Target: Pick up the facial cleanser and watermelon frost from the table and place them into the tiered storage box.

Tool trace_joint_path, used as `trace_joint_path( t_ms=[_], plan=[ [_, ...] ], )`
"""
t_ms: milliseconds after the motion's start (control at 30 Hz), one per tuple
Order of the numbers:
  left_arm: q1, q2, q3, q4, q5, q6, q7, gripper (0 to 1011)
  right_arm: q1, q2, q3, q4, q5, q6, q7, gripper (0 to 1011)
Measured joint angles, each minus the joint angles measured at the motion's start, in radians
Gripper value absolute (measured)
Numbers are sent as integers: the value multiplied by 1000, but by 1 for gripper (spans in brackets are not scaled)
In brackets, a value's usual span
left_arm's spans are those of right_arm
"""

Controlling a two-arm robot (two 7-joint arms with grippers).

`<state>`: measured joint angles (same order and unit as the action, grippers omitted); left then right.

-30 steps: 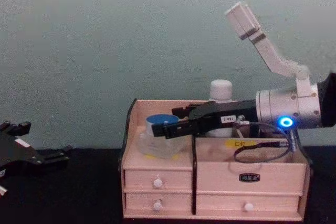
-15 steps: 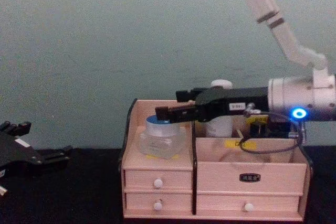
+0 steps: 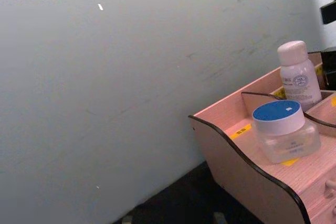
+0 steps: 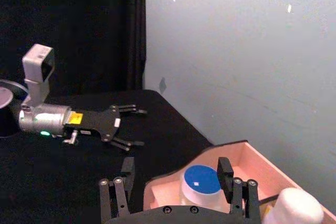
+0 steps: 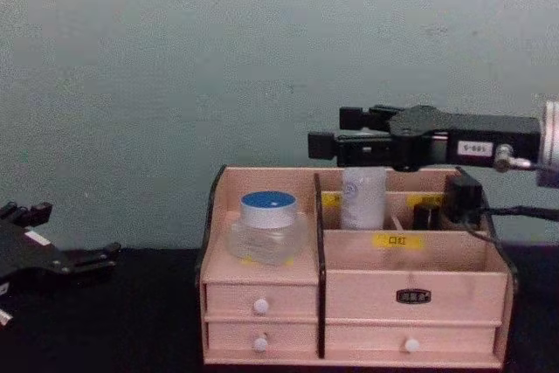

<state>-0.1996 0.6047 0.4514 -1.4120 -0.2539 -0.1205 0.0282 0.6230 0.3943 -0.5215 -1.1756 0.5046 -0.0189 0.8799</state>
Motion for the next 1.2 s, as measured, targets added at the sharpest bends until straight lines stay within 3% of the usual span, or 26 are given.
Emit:
trace_joint_path(
  t_ms=[233, 733, 867, 967, 1033, 1100, 1200],
  plan=[
    [0, 0, 0, 0, 0, 0, 0, 1001, -24, 28, -1, -46, 15, 5, -29, 1002],
    [0, 0, 0, 0, 0, 0, 0, 1001, -90, 102, 40, -124, -17, 67, -270, 1002],
    [0, 0, 0, 0, 0, 0, 0, 1001, -130, 117, 85, -167, -31, 56, -356, 1003],
    [0, 0, 0, 0, 0, 0, 0, 1001, -198, 140, 158, -248, -67, 34, -497, 1002],
    [0, 0, 0, 0, 0, 0, 0, 1001, -228, 149, 189, -283, -85, 34, -562, 1002],
    [0, 0, 0, 0, 0, 0, 0, 1001, -274, 162, 232, -336, -123, 45, -664, 1002],
    [0, 0, 0, 0, 0, 0, 0, 1001, -316, 172, 270, -387, -163, 73, -762, 1002]
  ],
)
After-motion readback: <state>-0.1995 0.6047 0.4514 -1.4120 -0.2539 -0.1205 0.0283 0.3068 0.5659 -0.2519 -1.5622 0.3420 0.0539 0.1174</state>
